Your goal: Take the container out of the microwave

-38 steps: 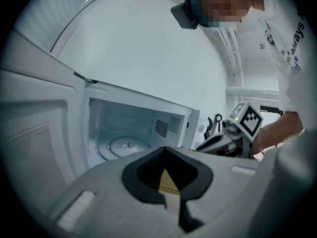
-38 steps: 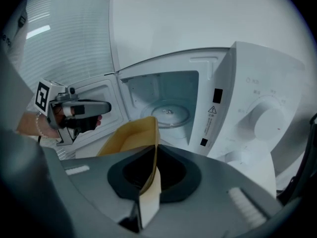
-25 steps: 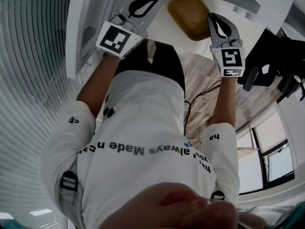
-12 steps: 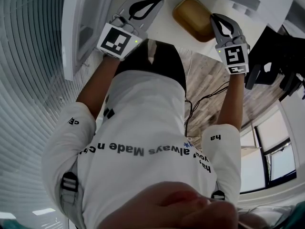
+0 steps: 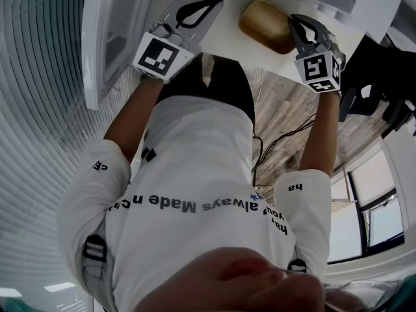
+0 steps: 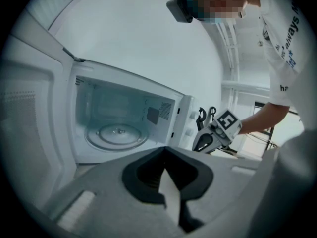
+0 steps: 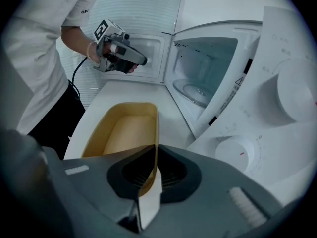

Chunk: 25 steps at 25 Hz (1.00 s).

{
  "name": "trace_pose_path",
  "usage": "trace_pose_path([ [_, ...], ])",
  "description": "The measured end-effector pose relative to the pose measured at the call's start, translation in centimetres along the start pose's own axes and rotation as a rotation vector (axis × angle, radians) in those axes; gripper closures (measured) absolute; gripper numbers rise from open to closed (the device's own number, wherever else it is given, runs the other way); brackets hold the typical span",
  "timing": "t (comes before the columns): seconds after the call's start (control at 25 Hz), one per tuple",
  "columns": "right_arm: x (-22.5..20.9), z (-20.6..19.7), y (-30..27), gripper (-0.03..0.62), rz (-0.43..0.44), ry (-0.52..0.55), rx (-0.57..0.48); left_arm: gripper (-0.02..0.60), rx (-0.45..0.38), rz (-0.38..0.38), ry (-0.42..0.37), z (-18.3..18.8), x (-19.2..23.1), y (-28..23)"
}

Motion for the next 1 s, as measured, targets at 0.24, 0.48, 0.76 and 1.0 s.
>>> trace_pose_path([
  [0.24,-0.5,-0.3,-0.8,0.562,0.005,0.059,0.024,0.578,0.006,0.012,0.017,-0.2,0.0,0.1],
  [0.48,-0.7,-1.1,-1.5,0.551,-0.003,0.086,0.046,0.578,0.024,0.014,0.003,-0.7,0.2,0.0],
  [0.76,-1.5,-1.0,-0.8,0.490,-0.083,0.025,0.021,0.578,0.024,0.017,-0.008,-0.2,0.2,0.0],
  [1.0,-1.5,2.1,2.4,0.520,-0.190,-0.071,-0.073,0.577,-0.007,0.013,-0.010,2.5,-0.8,0.4],
])
Point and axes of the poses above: the fingertips, and each gripper's own axes: y backward along the fingers, x to its left, z out of its top, the point moved 6 cm from there along y, backward along the fingers, and after that the axes turned 10 degrees about -x, right-handed, at the moved point
